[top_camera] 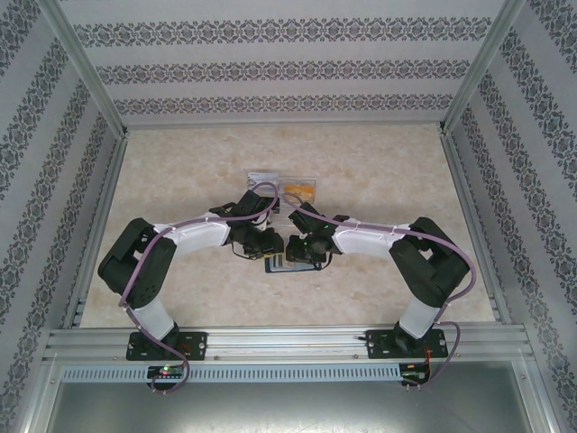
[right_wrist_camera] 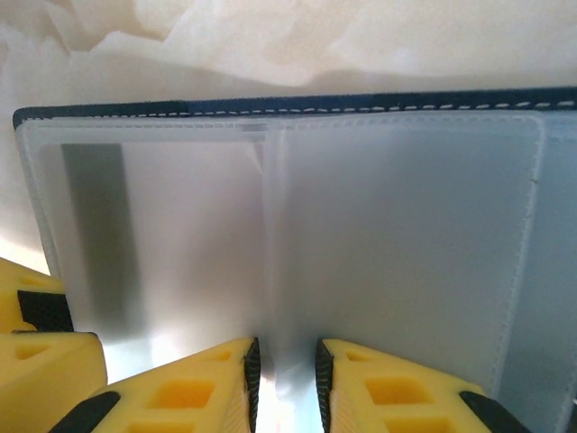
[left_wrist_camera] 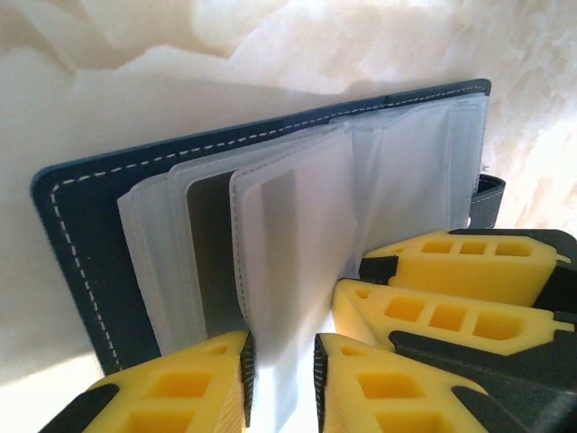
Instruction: Take the credit cards out of the card holder
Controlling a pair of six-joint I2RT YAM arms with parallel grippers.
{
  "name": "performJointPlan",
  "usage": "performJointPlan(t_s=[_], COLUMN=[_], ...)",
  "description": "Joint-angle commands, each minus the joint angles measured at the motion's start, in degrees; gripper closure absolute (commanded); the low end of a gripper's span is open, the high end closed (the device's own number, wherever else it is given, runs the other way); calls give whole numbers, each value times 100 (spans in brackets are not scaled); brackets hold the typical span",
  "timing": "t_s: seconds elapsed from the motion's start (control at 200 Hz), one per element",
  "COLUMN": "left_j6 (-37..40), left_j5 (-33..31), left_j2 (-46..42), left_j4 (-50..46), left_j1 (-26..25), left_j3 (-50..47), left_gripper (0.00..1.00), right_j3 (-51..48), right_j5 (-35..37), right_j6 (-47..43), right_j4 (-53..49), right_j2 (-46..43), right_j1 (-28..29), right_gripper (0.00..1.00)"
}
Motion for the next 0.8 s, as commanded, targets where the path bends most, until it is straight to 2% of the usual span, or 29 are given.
performJointPlan(t_s=[0.0, 0.21, 0.355, 0.525, 0.674, 0.794], left_j6=[6, -61, 51, 409, 719, 755], left_j5=[174, 220, -66, -514, -1003, -1034], left_j2=[-204, -97, -86, -197, -383, -462], left_j4=[409, 458, 119, -562, -1179, -1290], left_j1=[-116, -107, -81, -37, 32, 117], left_j3=[-121, -145, -37, 166, 274, 279], left_gripper=[75, 76, 88, 97, 98, 98], right_j3=[-251, -309, -358, -364, -422, -552], right_j5=[163, 47, -1, -2, 178, 627], right_j6=[-115, -161, -177, -234, -190, 3], right_j4=[-255, -138, -90, -129, -132, -206], right_j2=[83, -103, -363, -824, -1278, -1492], right_j1=[-98, -152, -202, -223, -242, -293], right_gripper=[72, 71, 70, 66, 62, 61])
